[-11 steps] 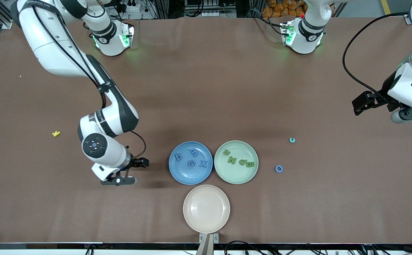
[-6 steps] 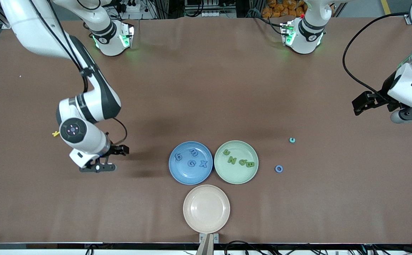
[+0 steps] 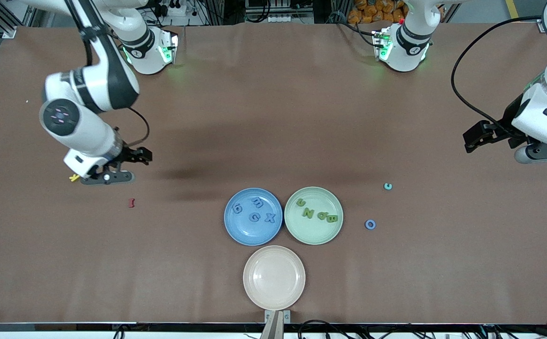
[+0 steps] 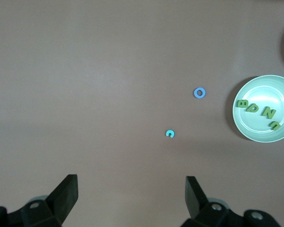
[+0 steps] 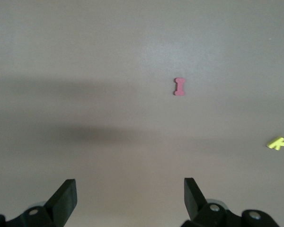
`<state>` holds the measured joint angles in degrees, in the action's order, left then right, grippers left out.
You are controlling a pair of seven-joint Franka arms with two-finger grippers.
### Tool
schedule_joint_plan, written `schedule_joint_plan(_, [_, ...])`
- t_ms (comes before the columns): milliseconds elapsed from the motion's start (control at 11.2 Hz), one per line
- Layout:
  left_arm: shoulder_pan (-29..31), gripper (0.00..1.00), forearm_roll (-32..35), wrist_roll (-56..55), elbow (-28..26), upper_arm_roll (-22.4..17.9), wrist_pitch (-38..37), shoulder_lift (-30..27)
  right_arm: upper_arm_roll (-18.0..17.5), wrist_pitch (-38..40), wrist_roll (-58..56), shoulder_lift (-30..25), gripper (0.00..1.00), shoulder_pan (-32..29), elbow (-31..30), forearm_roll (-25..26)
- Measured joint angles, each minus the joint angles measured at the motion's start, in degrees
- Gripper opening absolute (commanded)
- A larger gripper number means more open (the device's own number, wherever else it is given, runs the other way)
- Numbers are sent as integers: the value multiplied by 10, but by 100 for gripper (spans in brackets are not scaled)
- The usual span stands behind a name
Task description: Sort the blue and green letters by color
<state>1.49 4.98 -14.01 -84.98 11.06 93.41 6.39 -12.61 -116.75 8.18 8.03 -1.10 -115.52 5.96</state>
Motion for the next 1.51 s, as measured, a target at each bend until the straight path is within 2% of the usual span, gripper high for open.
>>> schedule_joint_plan(89, [0, 100, -1, 0, 0, 0, 0, 0, 15, 24, -34, -20, 100, -4, 12, -14])
schedule_joint_plan(267, [0, 100, -2, 0, 0, 0, 0, 0, 40, 93, -88, -36, 100, -13, 79, -27])
schedule_joint_plan(535, [0, 100, -2, 0, 0, 0, 0, 0, 58, 223, -102, -38, 100, -14, 206, -31])
schedule_joint_plan(802, [0, 100, -2, 0, 1, 0, 0, -3, 72, 306, -106, -40, 100, -12, 288, -34])
schedule_joint_plan(1158, [4, 100, -2, 0, 2, -1, 0, -12, 73, 323, -107, -40, 100, 12, 334, -36])
schedule_joint_plan(1515, [4, 100, -9, 0, 2, -1, 0, -25, 76, 322, -106, -37, 100, 13, 336, -39])
